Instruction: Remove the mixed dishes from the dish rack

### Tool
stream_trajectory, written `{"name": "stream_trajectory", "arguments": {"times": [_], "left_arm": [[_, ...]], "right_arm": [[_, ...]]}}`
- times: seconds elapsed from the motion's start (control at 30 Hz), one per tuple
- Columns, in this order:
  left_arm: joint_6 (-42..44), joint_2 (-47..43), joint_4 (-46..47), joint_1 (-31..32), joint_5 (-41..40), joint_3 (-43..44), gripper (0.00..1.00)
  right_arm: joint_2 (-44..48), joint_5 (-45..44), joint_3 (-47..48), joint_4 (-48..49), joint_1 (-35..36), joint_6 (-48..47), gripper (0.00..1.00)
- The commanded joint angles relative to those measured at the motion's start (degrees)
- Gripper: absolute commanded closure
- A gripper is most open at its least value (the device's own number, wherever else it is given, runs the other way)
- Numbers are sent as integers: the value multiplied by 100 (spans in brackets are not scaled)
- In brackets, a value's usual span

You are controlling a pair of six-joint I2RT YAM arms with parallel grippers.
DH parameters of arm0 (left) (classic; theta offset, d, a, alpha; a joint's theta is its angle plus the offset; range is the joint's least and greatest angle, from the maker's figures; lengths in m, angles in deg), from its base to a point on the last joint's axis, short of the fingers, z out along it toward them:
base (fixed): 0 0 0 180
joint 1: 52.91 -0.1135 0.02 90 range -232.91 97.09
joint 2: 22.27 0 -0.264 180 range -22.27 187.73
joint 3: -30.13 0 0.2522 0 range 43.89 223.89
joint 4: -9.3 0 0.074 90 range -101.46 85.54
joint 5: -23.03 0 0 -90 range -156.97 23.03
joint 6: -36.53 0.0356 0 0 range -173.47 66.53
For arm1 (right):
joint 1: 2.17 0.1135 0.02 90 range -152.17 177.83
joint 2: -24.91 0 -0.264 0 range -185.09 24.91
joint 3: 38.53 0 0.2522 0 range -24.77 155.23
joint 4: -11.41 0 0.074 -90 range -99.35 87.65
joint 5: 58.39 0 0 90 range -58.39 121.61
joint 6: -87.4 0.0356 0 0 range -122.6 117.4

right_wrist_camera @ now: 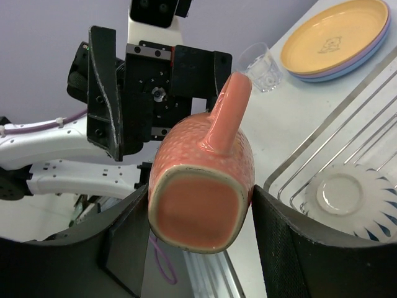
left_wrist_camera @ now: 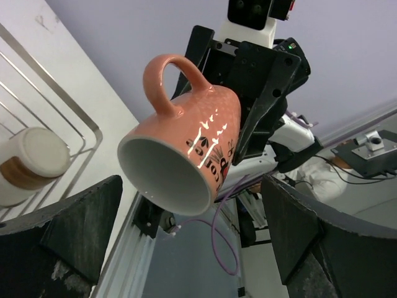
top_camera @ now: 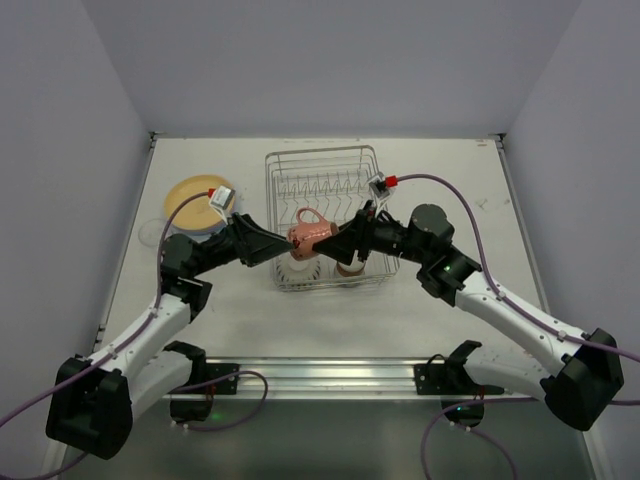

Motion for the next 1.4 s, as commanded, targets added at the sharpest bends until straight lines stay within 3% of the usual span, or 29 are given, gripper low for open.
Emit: {"name": "stream_trajectory", "arguments": {"times": [0.0,0.13,0.5,0.6,0.73,1.0,1.13,1.23,1.37], "left_arm": [[-346,91,770,220,-161,-8,4],[-390,39,868,291,-275,1,19],[-741,-32,1140,458,-451,-34,37],[-855,-5,1280,519,-460,-34,47],[-926,-23,1377,546,-433,10,72],[-979,-93,1377,555,-363,36,100],[-962,-119,1290,563,-328,45,100],[-892,-154,1150,563,-328,54,100],[-804,-181,1008,563,-310,106,100]], "right_arm": [[21,175,192,513,79,-98,100],[47,105,184,346,114,-230,100],[162,-27,114,187,114,-318,100],[179,-89,78,179,114,-327,100],[188,-150,96,82,114,-397,100],[118,-185,105,29,114,-424,100],[83,-256,122,-59,114,-432,100],[83,-256,140,-102,114,-433,93],[91,-291,131,-129,114,-424,92]]}}
